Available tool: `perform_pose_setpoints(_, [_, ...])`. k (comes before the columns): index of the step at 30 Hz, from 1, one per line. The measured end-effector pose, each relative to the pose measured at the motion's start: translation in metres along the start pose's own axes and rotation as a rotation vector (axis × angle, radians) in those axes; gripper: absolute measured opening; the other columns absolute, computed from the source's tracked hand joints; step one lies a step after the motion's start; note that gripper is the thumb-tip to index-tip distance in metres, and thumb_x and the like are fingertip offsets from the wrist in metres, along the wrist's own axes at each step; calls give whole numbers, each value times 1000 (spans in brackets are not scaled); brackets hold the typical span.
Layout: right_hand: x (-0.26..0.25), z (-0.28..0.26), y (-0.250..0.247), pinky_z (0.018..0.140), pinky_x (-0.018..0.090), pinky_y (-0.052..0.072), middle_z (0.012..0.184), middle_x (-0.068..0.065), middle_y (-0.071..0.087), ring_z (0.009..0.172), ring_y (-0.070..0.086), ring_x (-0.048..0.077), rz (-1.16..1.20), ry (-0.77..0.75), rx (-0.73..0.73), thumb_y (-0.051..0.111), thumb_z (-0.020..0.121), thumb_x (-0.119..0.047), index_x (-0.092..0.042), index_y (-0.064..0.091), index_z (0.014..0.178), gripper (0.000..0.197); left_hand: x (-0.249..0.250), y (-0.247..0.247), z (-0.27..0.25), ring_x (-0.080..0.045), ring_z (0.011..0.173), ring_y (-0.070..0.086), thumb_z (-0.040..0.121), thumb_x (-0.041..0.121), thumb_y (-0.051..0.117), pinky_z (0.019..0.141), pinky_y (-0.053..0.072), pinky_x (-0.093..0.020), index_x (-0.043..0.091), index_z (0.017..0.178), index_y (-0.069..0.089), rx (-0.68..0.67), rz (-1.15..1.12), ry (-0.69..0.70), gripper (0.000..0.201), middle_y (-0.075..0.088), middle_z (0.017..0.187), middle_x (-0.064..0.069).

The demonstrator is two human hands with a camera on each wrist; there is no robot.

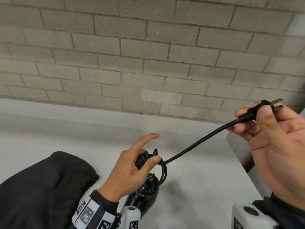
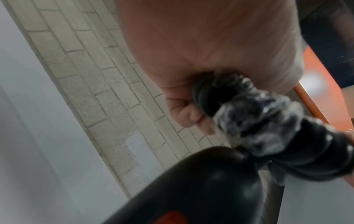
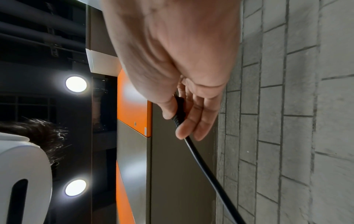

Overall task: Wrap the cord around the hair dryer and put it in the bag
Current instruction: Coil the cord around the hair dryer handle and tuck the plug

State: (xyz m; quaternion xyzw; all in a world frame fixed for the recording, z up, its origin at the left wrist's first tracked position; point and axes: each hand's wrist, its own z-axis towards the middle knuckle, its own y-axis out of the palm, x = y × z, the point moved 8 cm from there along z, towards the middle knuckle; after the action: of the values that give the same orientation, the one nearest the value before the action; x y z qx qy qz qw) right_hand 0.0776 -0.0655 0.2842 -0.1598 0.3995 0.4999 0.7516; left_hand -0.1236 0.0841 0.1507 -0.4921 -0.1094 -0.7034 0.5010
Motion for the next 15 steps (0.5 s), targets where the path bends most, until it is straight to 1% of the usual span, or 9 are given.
perform_pose_setpoints(1, [1,1,0,78,34,58,85,-1,71,64,65,11,2,5,5,63,83,-38,-24,66,85,15,1,1,0,-16,44,42,90,52,57,48,38,-30,43,117,60,-14,0,9,29,44,53,1])
perform_pose_setpoints(3, [4,2,-2,79,35,58,85,0,71,64,65,11,4,18,21,61,84,-36,-23,66,84,14,2,1,0,-10,43,39,91,52,56,47,35,-28,37,104,62,-25,12,27,21,43,52,3])
perform_pose_setpoints(5, [6,3,-5,81,36,58,85,0,71,64,64,11,8,35,45,59,86,-33,-22,66,84,13,3,-2,0,-9,43,39,91,53,57,46,34,-28,32,92,60,1,32,35,22,44,51,1])
perform_pose_setpoints(7, [9,3,-9,82,36,58,85,-1,71,64,64,10,13,51,79,56,88,-30,-20,64,84,13,4,-4,0,-6,44,37,92,53,56,47,32,-22,29,86,59,25,74,50,25,43,49,7])
perform_pose_setpoints(8, [10,4,-11,82,36,58,85,-1,71,64,63,10,16,57,93,55,90,-29,-20,64,84,14,4,-4,0,-6,44,37,93,52,55,49,31,-18,28,84,60,23,103,62,26,43,49,12])
perform_pose_setpoints(10, [11,5,-13,85,38,58,85,-1,70,64,63,9,27,66,115,53,92,-27,-21,65,81,17,6,-1,1,-7,45,40,95,55,50,50,31,-16,29,83,61,4,164,76,31,46,51,16])
perform_pose_setpoints(14, [11,8,-15,89,40,57,83,-1,70,63,61,8,41,76,130,52,93,-26,-24,67,78,22,7,7,-1,-6,49,45,95,65,38,50,31,-14,31,83,60,-43,248,76,43,50,56,19])
perform_pose_setpoints(15, [11,8,-15,90,40,57,83,-2,69,63,61,8,45,79,130,52,93,-26,-23,67,78,22,8,9,-1,-6,50,45,95,67,36,50,32,-16,30,84,59,-61,261,74,44,49,57,18])
